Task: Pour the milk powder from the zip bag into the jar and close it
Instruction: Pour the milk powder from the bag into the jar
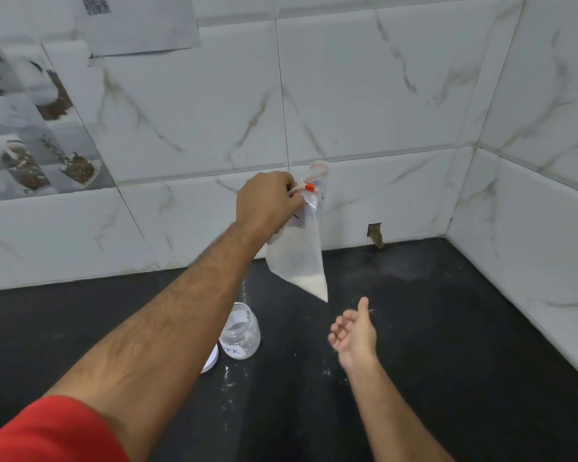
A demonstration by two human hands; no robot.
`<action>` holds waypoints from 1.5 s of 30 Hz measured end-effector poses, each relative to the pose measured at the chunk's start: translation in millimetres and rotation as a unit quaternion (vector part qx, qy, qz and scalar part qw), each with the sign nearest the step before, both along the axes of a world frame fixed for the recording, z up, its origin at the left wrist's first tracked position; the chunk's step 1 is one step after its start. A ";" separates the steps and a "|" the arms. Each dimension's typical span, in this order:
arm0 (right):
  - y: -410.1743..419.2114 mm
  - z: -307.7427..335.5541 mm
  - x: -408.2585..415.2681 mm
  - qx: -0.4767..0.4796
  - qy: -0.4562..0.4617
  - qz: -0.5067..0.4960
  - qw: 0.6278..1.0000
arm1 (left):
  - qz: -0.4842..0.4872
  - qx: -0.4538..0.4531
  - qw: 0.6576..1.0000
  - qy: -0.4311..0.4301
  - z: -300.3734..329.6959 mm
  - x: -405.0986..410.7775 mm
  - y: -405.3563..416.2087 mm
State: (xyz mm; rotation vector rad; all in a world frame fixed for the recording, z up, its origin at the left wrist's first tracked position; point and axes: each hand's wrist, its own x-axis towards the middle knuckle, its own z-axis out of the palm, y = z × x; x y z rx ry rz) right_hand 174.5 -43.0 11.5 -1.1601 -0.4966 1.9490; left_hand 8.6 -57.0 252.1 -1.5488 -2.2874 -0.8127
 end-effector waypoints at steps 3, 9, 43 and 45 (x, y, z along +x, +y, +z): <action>-26.1 -7.2 -21.5 -0.025 0.059 0.054 0.996 | -0.004 0.005 1.000 -0.024 8.2 5.7 0.4; -28.8 31.1 -61.5 -0.058 0.253 0.148 0.954 | -0.067 -0.011 0.984 -0.167 14.2 4.9 -4.4; -8.8 81.4 -40.7 0.115 0.193 -0.029 0.974 | -0.141 -0.021 0.962 -0.232 -83.3 -102.3 -128.5; -7.6 81.5 -37.2 0.139 0.199 -0.056 0.968 | -0.137 -0.050 0.972 -0.185 -81.2 -108.4 -127.7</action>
